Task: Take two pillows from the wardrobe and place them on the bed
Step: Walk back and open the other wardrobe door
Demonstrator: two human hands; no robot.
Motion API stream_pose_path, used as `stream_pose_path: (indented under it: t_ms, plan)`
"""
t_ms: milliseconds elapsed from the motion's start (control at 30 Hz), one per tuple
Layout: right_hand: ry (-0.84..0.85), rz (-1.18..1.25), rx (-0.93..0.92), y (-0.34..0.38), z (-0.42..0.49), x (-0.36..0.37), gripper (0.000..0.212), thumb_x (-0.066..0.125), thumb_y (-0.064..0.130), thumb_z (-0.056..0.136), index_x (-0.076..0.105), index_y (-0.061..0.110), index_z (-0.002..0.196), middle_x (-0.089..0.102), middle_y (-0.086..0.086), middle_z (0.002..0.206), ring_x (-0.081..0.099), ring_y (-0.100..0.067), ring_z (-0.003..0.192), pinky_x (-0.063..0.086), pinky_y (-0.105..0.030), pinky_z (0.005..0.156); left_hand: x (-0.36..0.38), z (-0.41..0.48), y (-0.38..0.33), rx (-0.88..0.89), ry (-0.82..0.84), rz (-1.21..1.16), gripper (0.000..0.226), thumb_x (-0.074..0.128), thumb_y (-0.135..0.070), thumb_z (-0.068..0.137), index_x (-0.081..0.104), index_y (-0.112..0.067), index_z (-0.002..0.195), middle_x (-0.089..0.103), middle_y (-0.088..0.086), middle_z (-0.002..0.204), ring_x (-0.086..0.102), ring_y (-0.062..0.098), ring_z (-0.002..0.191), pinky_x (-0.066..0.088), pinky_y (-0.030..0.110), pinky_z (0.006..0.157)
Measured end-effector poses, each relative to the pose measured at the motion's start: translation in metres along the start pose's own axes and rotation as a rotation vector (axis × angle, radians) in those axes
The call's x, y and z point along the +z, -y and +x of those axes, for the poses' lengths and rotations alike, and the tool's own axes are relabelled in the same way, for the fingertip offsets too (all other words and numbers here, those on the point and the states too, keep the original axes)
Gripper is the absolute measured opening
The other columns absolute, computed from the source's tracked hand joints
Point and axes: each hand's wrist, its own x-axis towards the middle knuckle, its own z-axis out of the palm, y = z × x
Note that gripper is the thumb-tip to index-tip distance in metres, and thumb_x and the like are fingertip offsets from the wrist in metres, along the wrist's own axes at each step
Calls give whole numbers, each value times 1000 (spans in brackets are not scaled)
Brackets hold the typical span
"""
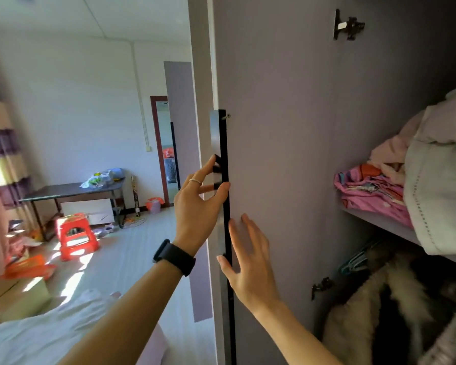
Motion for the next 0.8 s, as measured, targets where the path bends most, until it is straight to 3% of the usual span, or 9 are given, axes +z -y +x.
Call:
stream_pose_path:
  t_ms: [167,300,400,533,667,733,800]
  plan:
    - [68,-25,68,6,9,26,78,67,35,94,23,31,157,24,-3,165,23,-28,150,58,-40,88,-4,19,16,-65,13,6,56,65,-21,94,46,-34,145,59,-10,137,66,12,110,54,19,85]
    - [185,-36,82,-8,2,23,66,57,31,100,23,38,157,17,7,167,16,-19,153,50,-37,104,-3,18,21,-86,33,26,62,58,-6,92,44,-32,147,55,-12,142,61,11,119,56,41,94]
    - [208,-35,99,-28,-13,-5,59,53,39,100,29,42,154,20,18,163,18,-9,151,41,-32,111,2,8,24,-101,11,24,60,59,-9,92,45,-35,145,50,-22,138,56,3,121,53,37,99]
    - [142,-71,138,-47,-53,-69,50,54,43,97,43,43,146,30,27,154,27,-2,145,38,-24,109,28,-31,28,35,24,74,49,60,-11,91,53,-36,133,48,-16,141,45,-2,128,40,24,107]
    - [19,-199,215,-57,-100,-146,40,59,38,95,61,33,135,48,15,148,41,-9,139,43,-27,107,81,-87,20,121,246,11,39,57,-15,93,58,-40,123,56,-35,118,50,-15,113,33,0,94]
    - [-45,-301,250,-57,-118,-183,37,62,31,93,67,25,129,54,7,144,47,-16,136,43,-30,108,115,-113,11,88,392,-58,40,56,-16,92,59,-43,120,58,-35,115,54,-10,113,33,0,93]
    - [-92,-449,277,-57,-133,-219,35,63,26,91,70,21,125,57,2,141,50,-21,133,43,-30,107,151,-137,-2,45,537,-138,40,54,-17,92,58,-47,118,62,-31,114,60,-4,110,43,8,93]
